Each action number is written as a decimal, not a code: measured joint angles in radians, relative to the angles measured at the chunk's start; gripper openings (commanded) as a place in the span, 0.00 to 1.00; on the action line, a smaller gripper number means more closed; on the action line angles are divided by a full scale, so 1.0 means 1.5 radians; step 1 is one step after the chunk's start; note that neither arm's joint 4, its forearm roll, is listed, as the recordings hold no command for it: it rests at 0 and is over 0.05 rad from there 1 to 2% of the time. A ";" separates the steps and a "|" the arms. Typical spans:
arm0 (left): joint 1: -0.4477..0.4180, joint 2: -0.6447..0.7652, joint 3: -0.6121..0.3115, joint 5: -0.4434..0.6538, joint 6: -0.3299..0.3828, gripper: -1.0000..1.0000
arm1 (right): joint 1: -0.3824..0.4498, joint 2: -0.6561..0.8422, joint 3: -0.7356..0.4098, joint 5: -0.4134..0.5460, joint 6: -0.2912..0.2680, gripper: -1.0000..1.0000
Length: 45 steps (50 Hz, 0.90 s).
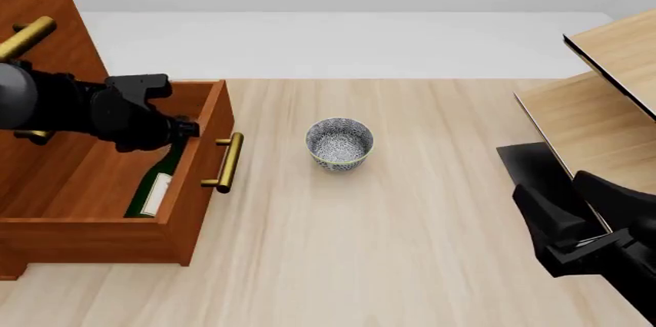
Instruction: Put the wine bottle in the bottom drawer of the cabinet.
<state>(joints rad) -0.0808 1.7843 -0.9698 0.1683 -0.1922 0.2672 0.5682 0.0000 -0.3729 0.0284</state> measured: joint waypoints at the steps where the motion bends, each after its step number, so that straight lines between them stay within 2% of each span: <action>1: 0.000 -0.004 0.000 0.003 0.001 1.00 | 0.000 0.001 0.000 -0.001 0.000 1.00; 25: -0.020 -0.141 -0.031 0.094 0.063 1.00 | 0.004 0.016 0.000 -0.016 -0.001 1.00; 45: -0.038 -0.345 -0.084 0.245 0.105 1.00 | 0.006 0.009 0.000 -0.014 -0.001 1.00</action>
<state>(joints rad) -0.1384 1.2664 -1.0956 0.5358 -0.0340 0.2762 0.5819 0.0000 -0.3940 0.0265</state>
